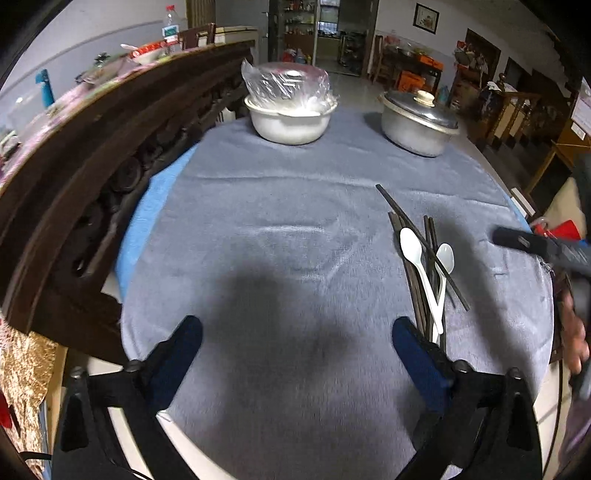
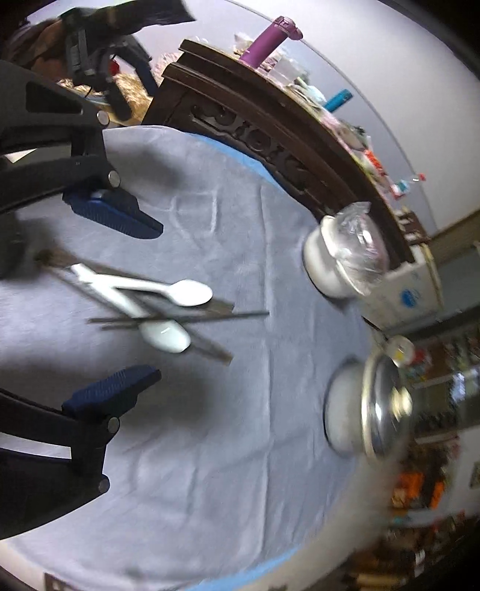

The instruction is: Organize utensils

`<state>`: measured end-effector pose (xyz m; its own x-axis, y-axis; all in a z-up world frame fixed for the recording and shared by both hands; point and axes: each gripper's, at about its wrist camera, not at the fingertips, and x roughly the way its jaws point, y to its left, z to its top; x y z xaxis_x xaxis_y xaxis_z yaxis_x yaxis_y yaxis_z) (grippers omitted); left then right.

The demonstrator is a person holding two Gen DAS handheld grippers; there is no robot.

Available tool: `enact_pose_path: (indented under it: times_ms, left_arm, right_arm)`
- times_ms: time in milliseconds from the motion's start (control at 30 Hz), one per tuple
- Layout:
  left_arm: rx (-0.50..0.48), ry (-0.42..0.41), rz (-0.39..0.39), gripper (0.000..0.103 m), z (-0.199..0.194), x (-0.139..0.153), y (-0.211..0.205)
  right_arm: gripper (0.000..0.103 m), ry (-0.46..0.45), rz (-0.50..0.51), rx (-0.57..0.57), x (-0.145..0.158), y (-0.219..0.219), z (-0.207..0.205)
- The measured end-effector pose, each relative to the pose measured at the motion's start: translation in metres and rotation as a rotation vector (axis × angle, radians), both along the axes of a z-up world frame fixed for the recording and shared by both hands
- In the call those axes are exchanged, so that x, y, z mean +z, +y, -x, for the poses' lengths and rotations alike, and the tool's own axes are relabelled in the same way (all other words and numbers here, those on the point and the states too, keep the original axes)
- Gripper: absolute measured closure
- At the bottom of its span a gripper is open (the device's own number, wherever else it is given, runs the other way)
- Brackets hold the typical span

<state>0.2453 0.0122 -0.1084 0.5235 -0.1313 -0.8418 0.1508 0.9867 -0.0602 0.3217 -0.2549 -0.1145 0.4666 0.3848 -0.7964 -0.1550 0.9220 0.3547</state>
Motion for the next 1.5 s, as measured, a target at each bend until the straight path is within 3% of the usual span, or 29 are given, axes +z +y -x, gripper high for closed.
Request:
enact_pose_path:
  times_ms: [33, 233, 433, 567, 700, 767, 900, 967, 1000, 1033, 1133, 1333, 1500]
  left_arm:
    - [-0.007, 0.008, -0.001, 0.016, -0.003, -0.003, 0.000]
    - [-0.037, 0.083, 0.053, 0.031, -0.028, -0.021, 0.000]
    - [-0.103, 0.128, 0.108, 0.030, -0.060, -0.042, -0.026]
    - [-0.137, 0.168, 0.173, 0.031, -0.095, -0.063, -0.051]
    - [-0.149, 0.193, 0.245, 0.031, -0.119, -0.077, -0.069]
    - [-0.160, 0.191, 0.295, 0.034, -0.123, -0.075, -0.078]
    - [-0.185, 0.195, 0.308, 0.052, -0.132, -0.073, -0.097]
    - [-0.195, 0.226, 0.314, 0.063, -0.136, -0.079, -0.107]
    - [-0.195, 0.243, 0.313, 0.074, -0.137, -0.084, -0.111]
    - [-0.193, 0.259, 0.310, 0.084, -0.139, -0.089, -0.114]
    - [-0.195, 0.255, 0.296, 0.095, -0.134, -0.095, -0.119]
    - [-0.196, 0.198, 0.270, 0.100, -0.121, -0.082, -0.114]
    - [-0.208, 0.112, 0.270, 0.100, -0.102, -0.053, -0.102]
  right_arm:
    - [0.037, 0.014, 0.006, 0.003, -0.005, 0.005, -0.017]
    - [0.052, 0.156, -0.034, 0.013, -0.042, 0.015, -0.084]
    - [0.053, 0.168, -0.073, -0.060, -0.051, -0.007, -0.065]
    - [0.053, 0.209, -0.150, -0.125, -0.072, -0.034, -0.051]
    - [0.053, 0.249, -0.291, -0.139, -0.099, -0.047, -0.043]
    - [0.062, 0.256, -0.328, -0.138, -0.108, -0.048, -0.042]
    - [0.072, 0.243, -0.401, -0.141, -0.117, -0.049, -0.043]
    - [0.089, 0.241, -0.417, -0.132, -0.120, -0.049, -0.040]
    - [0.093, 0.240, -0.416, -0.125, -0.121, -0.049, -0.037]
    - [0.095, 0.237, -0.412, -0.120, -0.121, -0.047, -0.036]
    - [0.098, 0.203, -0.408, -0.122, -0.121, -0.048, -0.026]
    - [0.098, 0.108, -0.400, -0.164, -0.099, -0.059, -0.005]
    - [0.098, -0.008, -0.307, -0.237, -0.069, -0.073, 0.027]
